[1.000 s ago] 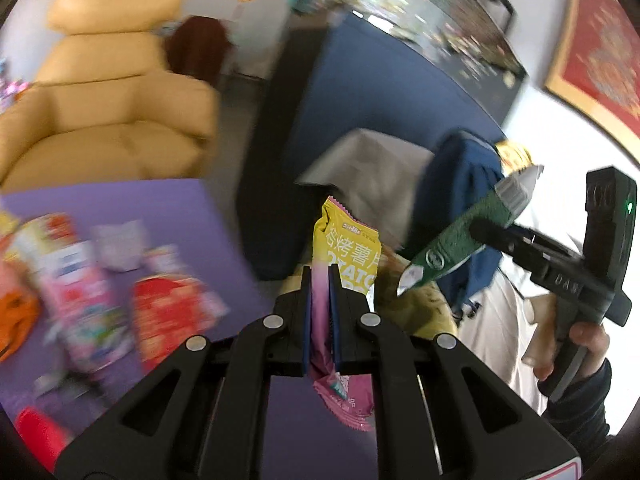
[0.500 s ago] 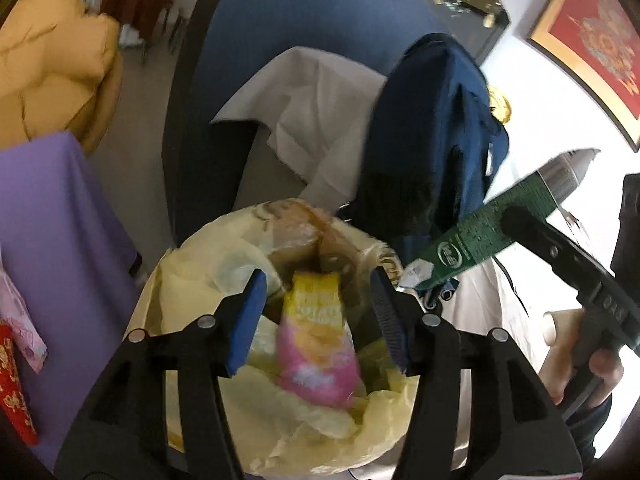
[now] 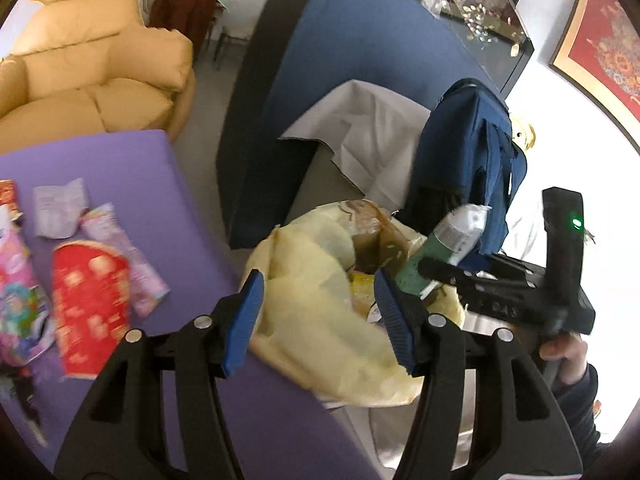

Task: Collect trash
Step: 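Return both tools to the table and approach the grey wrapper with left tool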

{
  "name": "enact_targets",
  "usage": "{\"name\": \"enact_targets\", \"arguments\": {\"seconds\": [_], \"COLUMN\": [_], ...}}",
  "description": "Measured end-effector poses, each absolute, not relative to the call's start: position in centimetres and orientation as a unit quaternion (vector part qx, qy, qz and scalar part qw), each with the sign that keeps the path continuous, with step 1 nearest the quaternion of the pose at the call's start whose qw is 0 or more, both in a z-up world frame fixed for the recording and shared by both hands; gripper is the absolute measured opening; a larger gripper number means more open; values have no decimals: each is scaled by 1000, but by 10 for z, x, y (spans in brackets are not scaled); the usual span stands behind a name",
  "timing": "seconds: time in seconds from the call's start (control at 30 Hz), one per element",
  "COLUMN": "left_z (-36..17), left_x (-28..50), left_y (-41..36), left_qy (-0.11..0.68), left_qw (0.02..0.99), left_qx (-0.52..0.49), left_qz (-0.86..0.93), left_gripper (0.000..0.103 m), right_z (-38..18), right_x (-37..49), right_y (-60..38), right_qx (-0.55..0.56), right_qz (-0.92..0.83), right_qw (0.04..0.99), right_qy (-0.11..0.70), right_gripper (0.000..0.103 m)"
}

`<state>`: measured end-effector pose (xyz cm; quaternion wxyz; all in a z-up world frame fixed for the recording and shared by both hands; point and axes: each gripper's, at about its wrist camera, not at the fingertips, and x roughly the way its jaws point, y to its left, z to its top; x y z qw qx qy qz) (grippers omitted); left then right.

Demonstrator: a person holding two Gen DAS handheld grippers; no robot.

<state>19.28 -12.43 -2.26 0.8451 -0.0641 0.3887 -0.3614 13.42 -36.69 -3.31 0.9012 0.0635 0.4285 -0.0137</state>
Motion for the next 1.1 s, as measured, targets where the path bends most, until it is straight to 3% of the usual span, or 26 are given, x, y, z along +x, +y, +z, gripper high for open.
{"name": "enact_targets", "arguments": {"seconds": [0.03, 0.5, 1.1], "left_z": [-22, -34, -44], "left_x": [190, 165, 159], "left_y": [-118, -9, 122], "left_qy": [385, 356, 350], "left_qw": [848, 890, 912], "left_qx": [-61, -69, -148], "left_qz": [-358, -276, -154], "left_gripper": [54, 55, 55], "right_z": [-34, -14, -48], "right_x": [133, 124, 154], "right_y": [-366, -316, -174], "right_qx": [55, 27, 28], "right_qz": [-25, 9, 147], "right_qw": [903, 922, 899], "right_qy": [424, 387, 411], "right_gripper": [61, 61, 61]}}
